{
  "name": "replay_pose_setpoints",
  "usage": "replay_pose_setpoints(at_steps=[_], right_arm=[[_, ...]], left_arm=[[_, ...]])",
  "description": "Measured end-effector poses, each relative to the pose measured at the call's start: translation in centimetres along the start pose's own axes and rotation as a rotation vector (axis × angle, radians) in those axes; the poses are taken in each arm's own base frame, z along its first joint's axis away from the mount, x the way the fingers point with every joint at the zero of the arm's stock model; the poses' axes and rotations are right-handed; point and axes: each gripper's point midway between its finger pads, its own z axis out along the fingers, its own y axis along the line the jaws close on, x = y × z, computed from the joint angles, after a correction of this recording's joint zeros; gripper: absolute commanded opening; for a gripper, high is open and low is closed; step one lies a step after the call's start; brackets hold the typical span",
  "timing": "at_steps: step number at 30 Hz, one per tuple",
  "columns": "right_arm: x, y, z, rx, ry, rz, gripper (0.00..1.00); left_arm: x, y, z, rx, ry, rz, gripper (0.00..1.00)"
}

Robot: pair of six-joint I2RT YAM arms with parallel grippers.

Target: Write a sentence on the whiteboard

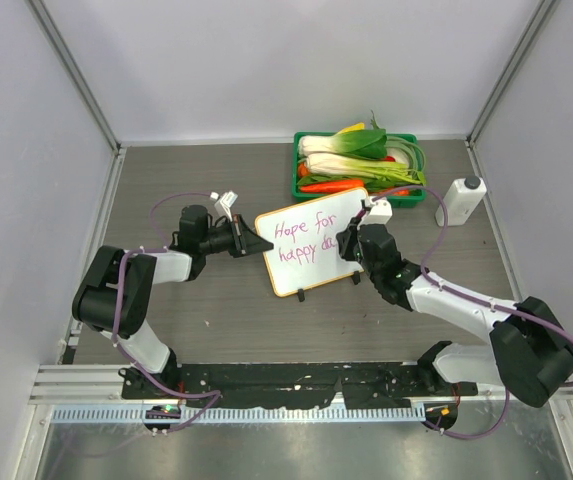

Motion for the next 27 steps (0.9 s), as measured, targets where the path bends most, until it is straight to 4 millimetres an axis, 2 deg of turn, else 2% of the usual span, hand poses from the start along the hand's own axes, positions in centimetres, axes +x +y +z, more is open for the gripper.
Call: replay_pose_setpoints(at_steps=[10, 16, 21, 27], right_arm=[[-0.3, -0.1, -0.5, 0.003, -0.003, 0.0, 0.02], [-2.3, 0.4, -1.4, -0.014, -0.054, 0.018, 0.01], [-3.7, 0.7, -1.4, -0.011, -0.085, 0.022, 0.02], [-2.8, 0.5, -0.5, 0.005, -0.058, 0.011, 0.01]], left_arm=[[0.0, 0.0, 0.0, 0.0, 0.0, 0.0, 0.0], [0.0, 0.0, 0.0, 0.0, 0.0, 0.0, 0.0], [0.0, 0.0, 0.0, 0.0, 0.0, 0.0, 0.0], [0.0, 0.0, 0.0, 0.0, 0.0, 0.001, 0.0]])
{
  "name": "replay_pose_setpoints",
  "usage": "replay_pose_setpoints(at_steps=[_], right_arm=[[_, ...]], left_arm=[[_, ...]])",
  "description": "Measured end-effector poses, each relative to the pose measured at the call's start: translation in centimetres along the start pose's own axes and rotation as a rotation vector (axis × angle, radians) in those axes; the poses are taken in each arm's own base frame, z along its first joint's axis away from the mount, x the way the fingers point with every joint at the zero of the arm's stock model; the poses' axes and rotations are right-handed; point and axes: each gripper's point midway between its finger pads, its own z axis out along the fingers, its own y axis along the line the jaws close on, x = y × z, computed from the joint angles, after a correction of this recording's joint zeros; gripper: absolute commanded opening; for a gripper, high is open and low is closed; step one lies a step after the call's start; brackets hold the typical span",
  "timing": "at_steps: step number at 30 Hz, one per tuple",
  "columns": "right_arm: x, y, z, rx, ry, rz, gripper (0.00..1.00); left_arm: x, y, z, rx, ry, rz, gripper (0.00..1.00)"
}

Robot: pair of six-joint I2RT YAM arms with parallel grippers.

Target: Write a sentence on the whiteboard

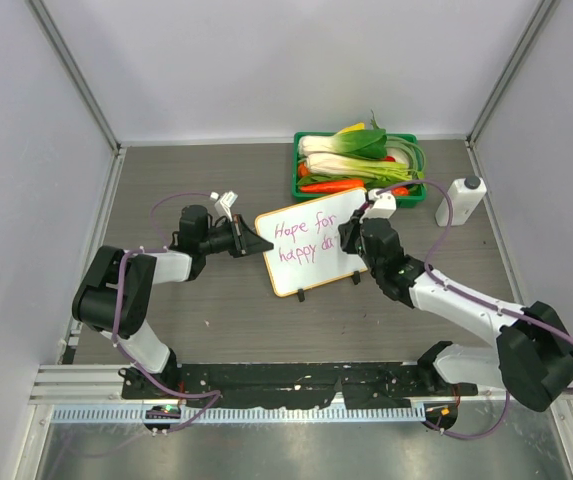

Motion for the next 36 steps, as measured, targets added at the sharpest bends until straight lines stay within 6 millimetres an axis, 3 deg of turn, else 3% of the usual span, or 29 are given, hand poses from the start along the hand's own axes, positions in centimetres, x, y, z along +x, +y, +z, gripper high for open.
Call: replay_pose_setpoints(at_steps=[16, 36], right_arm=[[1.3, -0.2, 1.5, 0.014, 0.018, -0.003, 0.01], [2.1, -0.8, 0.8, 0.017, 0.026, 0.018, 0.01]], left_arm=[[0.0, 0.0, 0.0, -0.001, 0.0, -0.001, 0.0], [0.0, 0.0, 0.0, 0.0, 0.001, -0.001, 0.0]])
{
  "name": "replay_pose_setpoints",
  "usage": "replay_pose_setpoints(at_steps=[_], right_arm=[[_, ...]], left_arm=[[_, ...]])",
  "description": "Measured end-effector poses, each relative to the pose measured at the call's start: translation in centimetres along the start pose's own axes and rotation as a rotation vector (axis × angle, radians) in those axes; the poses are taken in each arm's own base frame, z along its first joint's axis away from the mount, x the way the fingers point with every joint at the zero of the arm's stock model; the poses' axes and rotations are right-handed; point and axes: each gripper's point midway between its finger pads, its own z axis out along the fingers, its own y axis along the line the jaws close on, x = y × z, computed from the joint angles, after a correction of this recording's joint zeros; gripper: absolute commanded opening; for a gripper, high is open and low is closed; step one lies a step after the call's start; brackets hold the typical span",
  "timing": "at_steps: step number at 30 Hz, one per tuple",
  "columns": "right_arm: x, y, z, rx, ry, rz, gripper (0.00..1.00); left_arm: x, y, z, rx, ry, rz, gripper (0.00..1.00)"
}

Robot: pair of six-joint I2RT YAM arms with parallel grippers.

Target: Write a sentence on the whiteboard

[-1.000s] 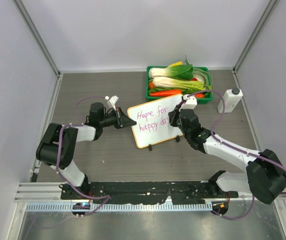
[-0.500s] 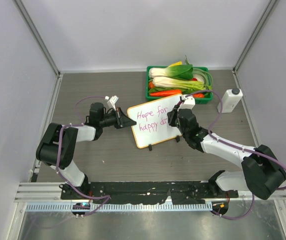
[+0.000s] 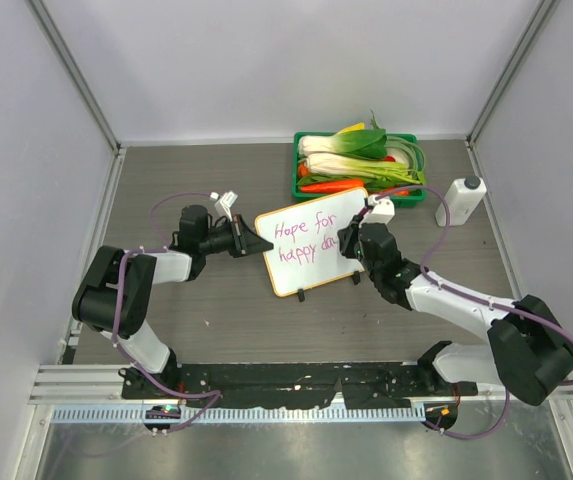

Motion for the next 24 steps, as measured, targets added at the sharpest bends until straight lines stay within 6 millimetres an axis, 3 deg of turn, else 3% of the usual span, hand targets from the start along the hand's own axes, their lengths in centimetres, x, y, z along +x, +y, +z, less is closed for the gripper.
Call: replay_pose_setpoints(at_steps=[14, 24], right_arm=[[0.4, -0.6, -1.0, 0.011, 0.024, -0.012, 0.01], [-2.2, 0.3, -1.2, 0.003, -0.025, -0.011, 0.01]], left_arm=[[0.0, 0.0, 0.0, 0.0, 0.0, 0.001, 0.0], [0.0, 0.0, 0.0, 0.0, 0.0, 0.001, 0.0]])
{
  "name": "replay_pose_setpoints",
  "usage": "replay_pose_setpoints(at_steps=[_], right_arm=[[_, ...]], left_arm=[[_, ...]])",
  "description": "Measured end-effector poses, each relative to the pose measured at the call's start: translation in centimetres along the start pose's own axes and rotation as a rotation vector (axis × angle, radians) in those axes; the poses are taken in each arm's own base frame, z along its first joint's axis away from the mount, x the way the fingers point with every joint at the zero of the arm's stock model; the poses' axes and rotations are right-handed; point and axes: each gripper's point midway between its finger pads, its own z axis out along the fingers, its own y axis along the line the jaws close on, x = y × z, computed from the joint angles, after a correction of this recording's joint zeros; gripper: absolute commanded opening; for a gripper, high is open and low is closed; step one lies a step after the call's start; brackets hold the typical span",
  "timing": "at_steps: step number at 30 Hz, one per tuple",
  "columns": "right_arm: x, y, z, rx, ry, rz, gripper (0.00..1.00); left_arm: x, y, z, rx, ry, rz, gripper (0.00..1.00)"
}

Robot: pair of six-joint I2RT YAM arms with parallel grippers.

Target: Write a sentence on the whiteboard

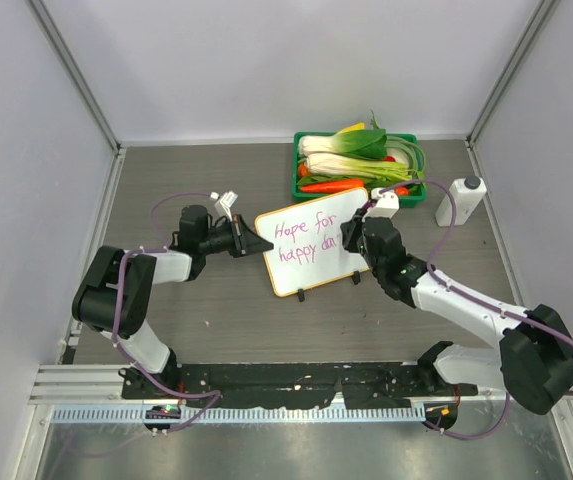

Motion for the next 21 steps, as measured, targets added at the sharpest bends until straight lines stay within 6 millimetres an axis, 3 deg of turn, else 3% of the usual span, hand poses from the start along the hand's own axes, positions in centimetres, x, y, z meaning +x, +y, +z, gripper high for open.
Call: replay_pose_setpoints(at_steps=[21], right_arm=[[1.1, -0.4, 1.8, 0.04, 0.025, -0.03, 0.01]], left_arm=[[0.0, 0.0, 0.0, 0.0, 0.0, 0.0, 0.0]])
